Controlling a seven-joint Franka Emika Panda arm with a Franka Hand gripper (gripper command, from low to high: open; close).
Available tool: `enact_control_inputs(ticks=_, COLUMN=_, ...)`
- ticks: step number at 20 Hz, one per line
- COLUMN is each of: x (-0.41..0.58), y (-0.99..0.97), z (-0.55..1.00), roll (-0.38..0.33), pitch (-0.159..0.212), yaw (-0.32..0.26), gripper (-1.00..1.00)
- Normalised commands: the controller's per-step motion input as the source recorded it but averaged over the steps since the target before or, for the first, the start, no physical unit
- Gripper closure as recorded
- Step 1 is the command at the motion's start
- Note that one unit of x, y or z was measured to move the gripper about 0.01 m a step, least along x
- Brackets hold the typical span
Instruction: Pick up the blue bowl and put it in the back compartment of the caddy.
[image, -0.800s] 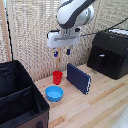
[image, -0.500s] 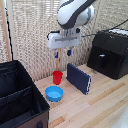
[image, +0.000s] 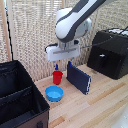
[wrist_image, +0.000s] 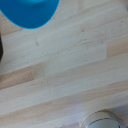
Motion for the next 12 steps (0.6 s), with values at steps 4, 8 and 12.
enact_control_inputs(ticks=4, x=-0.029, y=0.20, z=-0.54, roll=-0.078, pitch=-0.013, yaw=0.000, gripper=-1.00)
enact_control_inputs(ticks=8, x=-0.164, y=0.03, z=-0.62, roll=-0.026, pitch=0.000, yaw=0.000, gripper=-1.00)
enact_control_inputs(ticks=12, x=-0.156, y=0.00, z=-0.59, roll=-0.016, pitch=-0.013, yaw=0.000, gripper=-1.00)
